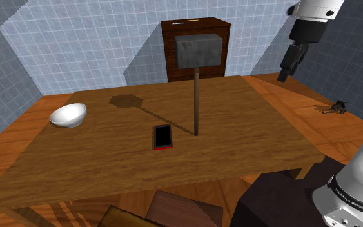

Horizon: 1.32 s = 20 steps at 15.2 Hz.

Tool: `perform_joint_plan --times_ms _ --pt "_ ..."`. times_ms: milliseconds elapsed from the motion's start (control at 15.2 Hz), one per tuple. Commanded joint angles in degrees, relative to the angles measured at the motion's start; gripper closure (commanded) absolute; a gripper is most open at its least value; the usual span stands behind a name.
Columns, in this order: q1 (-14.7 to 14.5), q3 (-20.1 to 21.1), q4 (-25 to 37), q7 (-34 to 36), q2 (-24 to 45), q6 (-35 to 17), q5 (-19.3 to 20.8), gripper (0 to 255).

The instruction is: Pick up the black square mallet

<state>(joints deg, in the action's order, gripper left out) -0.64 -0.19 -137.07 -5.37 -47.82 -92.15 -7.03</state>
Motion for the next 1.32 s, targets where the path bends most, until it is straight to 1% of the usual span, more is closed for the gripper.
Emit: perform_joint_plan --times_ms 0,264,462,594,726,792,858,924,990,1056,1122,1188,1254 --pt "0.0 0.0 0.0 0.0 0.0 0.0 0.0 0" --pt "-3.71 -3.37 -10.5 -8.9 -3.3 -17.64 -4.76 0" --pt "-8.01 -6.45 -16.71 -16.99 -3.33 -31.33 -9.56 0" --pt "-12.18 -9.16 -19.83 -23.45 -2.14 -40.61 -13.62 0" --pt "-18.05 -12.9 -21.98 -31.05 -0.16 -49.88 -18.5 0" --pt "-21.75 -15.3 -22.63 -35.45 0.99 -54.43 -21.37 0" --pt "-26.13 -18.2 -23.0 -40.25 2.14 -58.9 -24.47 0" --pt "-31.31 -21.76 -23.07 -45.43 3.12 -63.27 -27.7 0" --pt "-37.23 -25.9 -22.84 -51.11 3.81 -67.49 -31.17 0" --pt "-43.93 -30.71 -22.33 -57.14 3.98 -71.59 -34.61 0" --pt "-51.26 -36.04 -21.57 -63.44 3.45 -75.58 -37.87 0" --pt "-58.97 -41.68 -20.63 -69.75 1.99 -79.51 -40.57 0" --pt "-66.69 -47.3 -19.59 -75.73 -0.51 -83.42 -42.29 0"
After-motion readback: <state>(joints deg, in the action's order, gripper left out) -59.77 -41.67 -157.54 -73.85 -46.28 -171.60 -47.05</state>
